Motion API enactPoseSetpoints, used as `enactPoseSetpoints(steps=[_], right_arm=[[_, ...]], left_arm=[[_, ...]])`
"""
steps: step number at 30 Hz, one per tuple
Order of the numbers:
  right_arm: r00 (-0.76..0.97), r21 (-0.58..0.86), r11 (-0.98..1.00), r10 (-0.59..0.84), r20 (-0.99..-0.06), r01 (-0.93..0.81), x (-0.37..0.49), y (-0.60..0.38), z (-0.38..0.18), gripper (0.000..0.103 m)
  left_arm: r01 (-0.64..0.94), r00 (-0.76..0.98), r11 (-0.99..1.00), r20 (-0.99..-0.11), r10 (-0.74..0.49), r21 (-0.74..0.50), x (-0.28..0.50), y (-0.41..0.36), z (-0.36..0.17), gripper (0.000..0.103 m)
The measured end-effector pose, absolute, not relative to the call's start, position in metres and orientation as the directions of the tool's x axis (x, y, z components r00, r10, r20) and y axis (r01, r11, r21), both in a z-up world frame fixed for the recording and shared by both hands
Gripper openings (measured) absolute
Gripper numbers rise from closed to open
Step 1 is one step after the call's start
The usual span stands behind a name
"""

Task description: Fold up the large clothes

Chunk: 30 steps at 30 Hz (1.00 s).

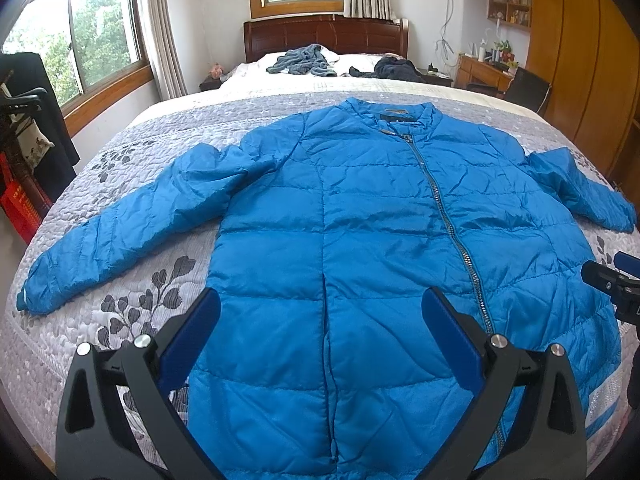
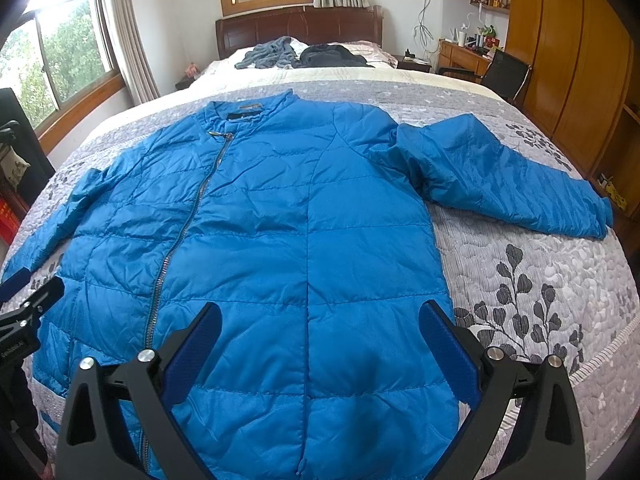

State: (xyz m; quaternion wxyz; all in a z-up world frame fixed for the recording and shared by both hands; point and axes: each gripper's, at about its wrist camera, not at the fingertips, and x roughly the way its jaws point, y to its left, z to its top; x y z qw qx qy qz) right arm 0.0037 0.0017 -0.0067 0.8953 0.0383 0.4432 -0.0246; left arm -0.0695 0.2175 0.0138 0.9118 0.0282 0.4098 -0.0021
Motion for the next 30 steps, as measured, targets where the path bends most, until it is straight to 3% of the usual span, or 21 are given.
enactPoseSetpoints(steps=[21,25,30], right_arm=[[0.617,0.057,0.996,0.000,-0.787,0.072,0.004,-0.004,-0.006,0.099],[0.627,0.116,0.987,0.021,-0.779,0.111,0.011,-0.038,-0.006,0.099],[0.588,0.182,0.943,-0.018,-0.809,0.280,0.030,-0.133,-0.008,0.099]], left_arm=[[0.034,0.660,0.997,-0.751,0.026,0.064,-0.065,0.211,0.013,0.100],[0.062,0.641,0.997,-0.768,0.003,0.056,-0.050,0.198,0.013,0.100],[0.109,0.621,0.994,-0.782,-0.047,0.028,-0.019,0.170,0.020,0.100]])
